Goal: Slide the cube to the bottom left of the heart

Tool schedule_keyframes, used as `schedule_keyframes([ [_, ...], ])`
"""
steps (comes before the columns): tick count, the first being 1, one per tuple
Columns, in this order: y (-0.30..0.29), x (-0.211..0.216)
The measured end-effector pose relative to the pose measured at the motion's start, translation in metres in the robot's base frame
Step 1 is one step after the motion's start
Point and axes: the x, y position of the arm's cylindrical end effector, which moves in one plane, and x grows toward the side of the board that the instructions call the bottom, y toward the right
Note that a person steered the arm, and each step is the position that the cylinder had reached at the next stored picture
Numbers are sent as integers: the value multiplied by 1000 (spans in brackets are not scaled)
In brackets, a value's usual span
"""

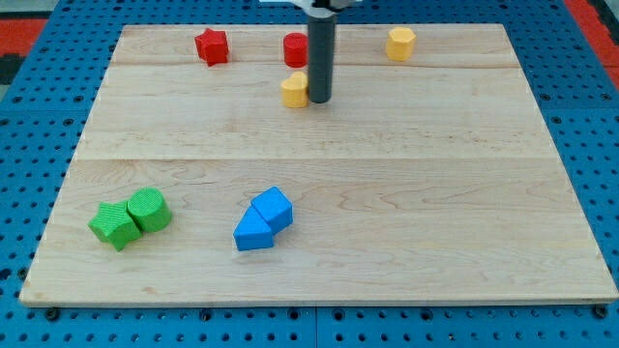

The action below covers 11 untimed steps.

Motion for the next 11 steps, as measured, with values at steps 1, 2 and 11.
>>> schedule_keyframes([
  [1, -18, 0],
  [2, 45, 40],
  [11, -124, 126],
])
